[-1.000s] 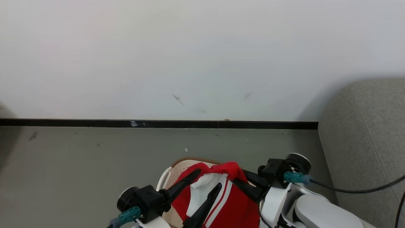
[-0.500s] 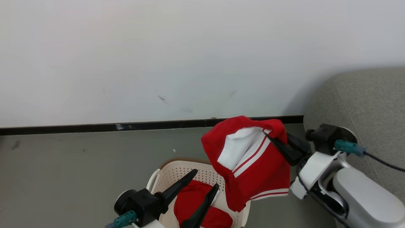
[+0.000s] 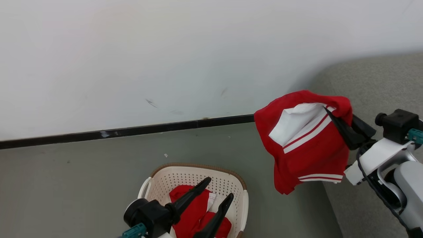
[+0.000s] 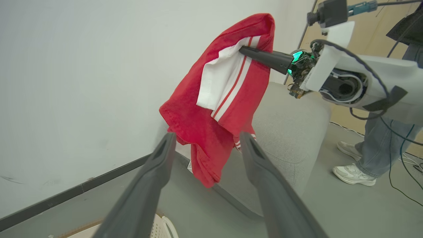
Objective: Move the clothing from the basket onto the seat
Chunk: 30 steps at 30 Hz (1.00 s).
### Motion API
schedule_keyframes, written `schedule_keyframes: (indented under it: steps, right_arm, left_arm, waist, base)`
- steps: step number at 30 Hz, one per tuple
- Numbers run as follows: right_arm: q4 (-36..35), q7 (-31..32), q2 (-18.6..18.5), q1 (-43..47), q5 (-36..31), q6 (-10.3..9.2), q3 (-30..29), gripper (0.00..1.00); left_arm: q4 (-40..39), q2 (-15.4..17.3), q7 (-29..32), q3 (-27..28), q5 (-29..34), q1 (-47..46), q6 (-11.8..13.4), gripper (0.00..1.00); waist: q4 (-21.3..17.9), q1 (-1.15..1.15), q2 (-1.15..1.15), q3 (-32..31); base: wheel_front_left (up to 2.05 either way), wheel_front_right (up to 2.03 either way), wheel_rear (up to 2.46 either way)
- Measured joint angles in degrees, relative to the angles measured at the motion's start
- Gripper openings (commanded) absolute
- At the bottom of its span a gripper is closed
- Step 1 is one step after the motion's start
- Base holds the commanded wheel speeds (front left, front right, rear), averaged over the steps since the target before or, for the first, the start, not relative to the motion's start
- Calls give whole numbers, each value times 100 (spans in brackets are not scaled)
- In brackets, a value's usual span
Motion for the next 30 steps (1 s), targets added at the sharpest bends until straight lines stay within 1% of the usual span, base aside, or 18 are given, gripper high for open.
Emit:
schedule_keyframes:
  steps: [3, 5, 6, 8, 11, 15, 22, 30]
  right_arm:
    - [-18, 0, -21, 99, 21, 0, -289, 0]
    - [1, 0, 3, 197, 121, 0, -573, 0]
    - [69, 0, 14, 294, 171, 0, -842, 0]
    - [159, 0, 41, 385, 260, -1, -1093, 0]
    - [257, 0, 29, 429, 260, -1, -1404, 0]
    - [337, 0, -80, 408, 250, -1, -1724, 0]
    - [389, 21, -223, 19, 254, -1, -2220, 0]
    - [801, 409, -252, -667, 426, -1, -2866, 0]
  left_arm:
    - [-20, -10, -9, -29, 9, 0, 0, 100]
    - [-35, -14, -32, -51, 10, 0, 0, 100]
    - [-43, -14, -32, -82, 16, 0, 0, 100]
    - [-63, -16, -32, -105, 34, -1, -1, 100]
    - [-70, -14, -32, -125, 51, -1, -1, 100]
    - [-82, -13, -32, -157, 51, -1, -1, 100]
    - [-136, 3, -31, -177, 83, -23, -1, 100]
    - [-204, 43, 4, -178, 112, -72, -2, 100]
  waist:
    - [-95, 0, 0, 48]
    - [-158, 0, 0, 85]
    - [-219, 0, 0, 125]
    - [-279, 0, 0, 170]
    - [-363, 0, 0, 249]
    - [-463, 0, 0, 375]
    - [-599, 0, 0, 638]
    - [-675, 0, 0, 998]
  base:
    - [0, 0, 0]
    - [0, 0, 0]
    - [0, 0, 0]
    - [0, 0, 0]
    - [0, 0, 0]
    - [0, 0, 0]
    - [0, 0, 0]
    - [0, 0, 0]
